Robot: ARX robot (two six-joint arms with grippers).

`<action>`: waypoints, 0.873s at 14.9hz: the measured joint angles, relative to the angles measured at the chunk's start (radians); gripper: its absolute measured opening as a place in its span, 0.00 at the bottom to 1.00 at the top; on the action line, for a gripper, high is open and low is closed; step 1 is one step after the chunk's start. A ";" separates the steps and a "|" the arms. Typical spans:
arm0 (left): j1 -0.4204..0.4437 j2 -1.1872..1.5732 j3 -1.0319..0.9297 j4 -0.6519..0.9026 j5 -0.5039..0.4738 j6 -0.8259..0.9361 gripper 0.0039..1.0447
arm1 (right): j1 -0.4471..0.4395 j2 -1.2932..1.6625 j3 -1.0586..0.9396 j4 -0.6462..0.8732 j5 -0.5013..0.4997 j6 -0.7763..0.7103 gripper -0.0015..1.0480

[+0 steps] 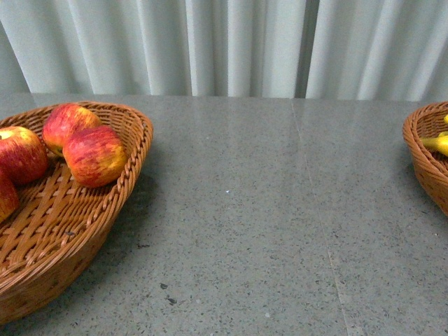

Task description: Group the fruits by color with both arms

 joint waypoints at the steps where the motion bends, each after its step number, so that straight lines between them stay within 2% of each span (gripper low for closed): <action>1: 0.000 0.000 0.000 0.000 0.000 0.000 0.94 | 0.049 -0.023 -0.015 0.001 0.041 0.000 0.02; 2: 0.000 0.000 0.000 0.000 0.001 0.000 0.94 | 0.115 -0.037 -0.020 -0.003 0.129 0.000 0.02; 3: 0.000 0.000 0.000 0.000 0.001 0.000 0.94 | 0.219 -0.050 -0.033 -0.002 0.187 0.003 0.02; 11: 0.000 0.000 0.000 0.000 0.000 0.000 0.94 | 0.212 -0.106 -0.091 0.002 0.211 0.004 0.02; 12: 0.000 0.000 0.000 0.000 0.000 0.000 0.94 | 0.212 -0.106 -0.091 0.002 0.211 0.003 0.05; 13: 0.000 0.000 0.000 0.000 0.000 0.000 0.94 | 0.212 -0.106 -0.091 0.002 0.211 0.004 0.16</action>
